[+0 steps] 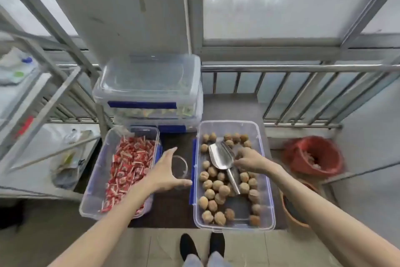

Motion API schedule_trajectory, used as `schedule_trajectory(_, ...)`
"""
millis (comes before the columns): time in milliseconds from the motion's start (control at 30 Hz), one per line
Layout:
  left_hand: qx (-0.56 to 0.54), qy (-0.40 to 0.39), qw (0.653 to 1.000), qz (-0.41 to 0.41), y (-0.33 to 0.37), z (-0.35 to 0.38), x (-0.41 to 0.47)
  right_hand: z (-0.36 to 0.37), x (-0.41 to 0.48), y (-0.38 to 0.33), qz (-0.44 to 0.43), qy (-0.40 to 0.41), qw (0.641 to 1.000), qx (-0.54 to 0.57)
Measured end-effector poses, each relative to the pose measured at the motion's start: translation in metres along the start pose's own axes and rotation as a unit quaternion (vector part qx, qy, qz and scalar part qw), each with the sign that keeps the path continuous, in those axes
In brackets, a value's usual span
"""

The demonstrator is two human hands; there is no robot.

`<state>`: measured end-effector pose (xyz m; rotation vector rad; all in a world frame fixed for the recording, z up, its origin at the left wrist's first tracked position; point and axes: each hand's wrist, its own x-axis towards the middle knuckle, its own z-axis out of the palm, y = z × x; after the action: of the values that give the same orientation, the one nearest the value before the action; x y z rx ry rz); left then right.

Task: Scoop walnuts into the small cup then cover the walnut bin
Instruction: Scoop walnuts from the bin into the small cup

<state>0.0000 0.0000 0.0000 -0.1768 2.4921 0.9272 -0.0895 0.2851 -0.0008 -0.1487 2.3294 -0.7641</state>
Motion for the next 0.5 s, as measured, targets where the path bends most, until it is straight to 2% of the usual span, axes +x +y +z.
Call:
schedule_trajectory(233, 0.005, 0.101, 0.995, -0.001, -0.011, 0.023, 0.013, 0.049, 0.005, 0.028, 0.139, -0.026, 0.99, 0.015)
schedule_trajectory(500, -0.018, 0.157, 0.987, 0.004, -0.014, 0.031, 0.015, 0.077, 0.008, 0.017, 0.145, 0.051, 0.988, -0.014)
